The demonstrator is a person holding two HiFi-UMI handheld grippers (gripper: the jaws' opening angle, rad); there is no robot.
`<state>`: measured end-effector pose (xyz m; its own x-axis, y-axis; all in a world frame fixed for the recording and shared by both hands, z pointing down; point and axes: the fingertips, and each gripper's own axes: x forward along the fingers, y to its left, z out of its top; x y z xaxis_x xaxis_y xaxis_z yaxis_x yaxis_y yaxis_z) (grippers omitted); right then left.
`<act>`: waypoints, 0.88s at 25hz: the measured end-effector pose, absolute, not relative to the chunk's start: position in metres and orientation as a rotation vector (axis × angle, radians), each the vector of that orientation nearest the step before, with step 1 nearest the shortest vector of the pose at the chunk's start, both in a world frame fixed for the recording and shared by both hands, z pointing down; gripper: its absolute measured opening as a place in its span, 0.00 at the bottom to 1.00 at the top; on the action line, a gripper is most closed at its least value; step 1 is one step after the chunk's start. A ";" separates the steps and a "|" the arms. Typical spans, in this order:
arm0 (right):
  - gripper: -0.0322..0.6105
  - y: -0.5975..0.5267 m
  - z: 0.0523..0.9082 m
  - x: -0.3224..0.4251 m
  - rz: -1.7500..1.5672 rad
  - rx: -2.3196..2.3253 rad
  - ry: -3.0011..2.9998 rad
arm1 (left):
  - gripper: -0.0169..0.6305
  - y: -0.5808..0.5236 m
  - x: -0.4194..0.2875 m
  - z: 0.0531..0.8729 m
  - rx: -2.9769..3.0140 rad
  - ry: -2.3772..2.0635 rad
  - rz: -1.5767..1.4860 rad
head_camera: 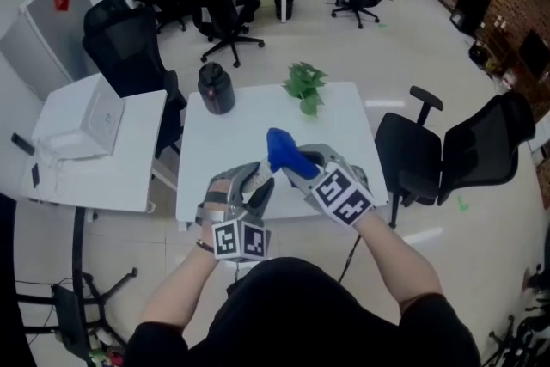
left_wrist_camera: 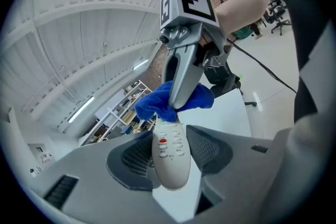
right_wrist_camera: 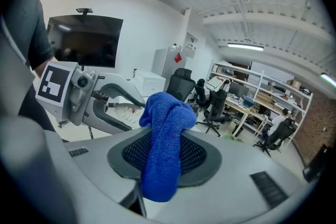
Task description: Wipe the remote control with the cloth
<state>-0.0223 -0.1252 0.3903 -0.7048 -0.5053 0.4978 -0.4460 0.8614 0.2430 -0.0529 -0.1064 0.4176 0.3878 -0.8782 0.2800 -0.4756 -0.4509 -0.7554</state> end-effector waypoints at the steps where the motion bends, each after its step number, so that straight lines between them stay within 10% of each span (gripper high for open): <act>1: 0.25 -0.128 0.386 -0.014 -0.137 0.704 -2.482 | 0.34 -0.107 -0.049 0.419 -2.077 1.171 -0.922; 22: 0.25 -0.135 0.356 -0.015 -0.119 0.769 -2.538 | 0.34 -0.100 -0.064 0.411 -2.074 1.081 -0.882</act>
<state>-0.0153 -0.1347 0.3562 -0.7257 -0.5429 0.4226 -0.5009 0.8380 0.2164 -0.0644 -0.0999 0.4111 0.4388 -0.8576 0.2683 -0.4354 -0.4641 -0.7714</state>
